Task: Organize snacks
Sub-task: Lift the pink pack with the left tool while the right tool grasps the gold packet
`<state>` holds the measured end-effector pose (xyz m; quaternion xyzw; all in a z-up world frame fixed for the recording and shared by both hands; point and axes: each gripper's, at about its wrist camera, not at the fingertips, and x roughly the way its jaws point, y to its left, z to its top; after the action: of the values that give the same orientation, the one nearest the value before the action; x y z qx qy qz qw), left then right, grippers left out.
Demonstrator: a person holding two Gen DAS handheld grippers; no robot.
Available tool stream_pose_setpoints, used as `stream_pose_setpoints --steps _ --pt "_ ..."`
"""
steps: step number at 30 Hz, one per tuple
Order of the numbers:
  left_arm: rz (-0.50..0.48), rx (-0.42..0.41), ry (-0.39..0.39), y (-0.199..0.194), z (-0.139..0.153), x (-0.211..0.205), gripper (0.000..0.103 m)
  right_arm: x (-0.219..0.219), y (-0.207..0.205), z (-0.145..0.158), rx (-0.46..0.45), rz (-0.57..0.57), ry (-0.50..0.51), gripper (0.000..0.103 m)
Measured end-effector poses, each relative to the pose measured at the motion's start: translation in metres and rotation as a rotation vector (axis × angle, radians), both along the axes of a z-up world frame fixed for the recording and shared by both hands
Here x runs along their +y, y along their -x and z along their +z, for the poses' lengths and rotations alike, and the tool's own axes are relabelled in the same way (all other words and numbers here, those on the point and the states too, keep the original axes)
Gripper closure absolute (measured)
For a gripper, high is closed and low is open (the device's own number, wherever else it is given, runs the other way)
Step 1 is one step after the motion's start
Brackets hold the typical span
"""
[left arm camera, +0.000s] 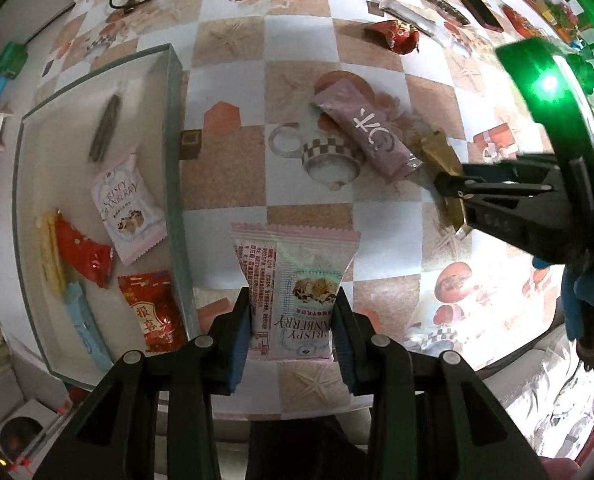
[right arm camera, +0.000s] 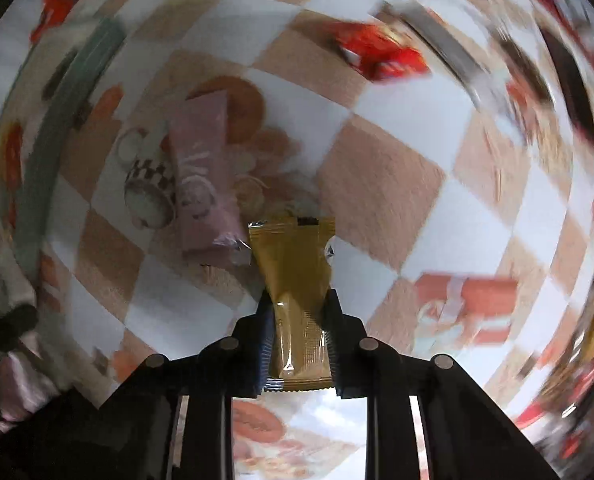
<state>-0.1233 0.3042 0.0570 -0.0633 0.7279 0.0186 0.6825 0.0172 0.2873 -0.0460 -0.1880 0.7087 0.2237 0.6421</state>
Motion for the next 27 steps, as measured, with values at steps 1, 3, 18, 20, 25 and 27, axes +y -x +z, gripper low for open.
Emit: stream_pose_setpoints --steps 1,3,18,20,25,27 --pt "-0.003 -0.003 0.003 -0.001 0.002 0.001 0.062 -0.006 -0.001 0.0 0.015 -0.036 -0.006 0.078" --pt "-0.008 -0.007 0.008 -0.001 0.003 0.0 0.062 -0.023 -0.001 -0.001 0.063 -0.127 -0.036 0.078" --pt "-0.018 -0.074 0.026 0.002 0.022 0.01 0.062 -0.058 0.027 0.028 0.109 -0.303 -0.075 0.078" --pt "-0.014 -0.082 0.024 0.003 0.025 0.014 0.062 -0.055 0.037 0.031 0.102 -0.306 -0.078 0.078" --pt "0.007 -0.104 0.026 0.005 0.03 0.027 0.062 -0.051 0.056 0.047 0.093 -0.292 -0.09 0.078" --pt "0.016 -0.11 0.028 0.005 0.032 0.031 0.062 -0.045 0.061 0.052 0.086 -0.273 -0.091 0.078"
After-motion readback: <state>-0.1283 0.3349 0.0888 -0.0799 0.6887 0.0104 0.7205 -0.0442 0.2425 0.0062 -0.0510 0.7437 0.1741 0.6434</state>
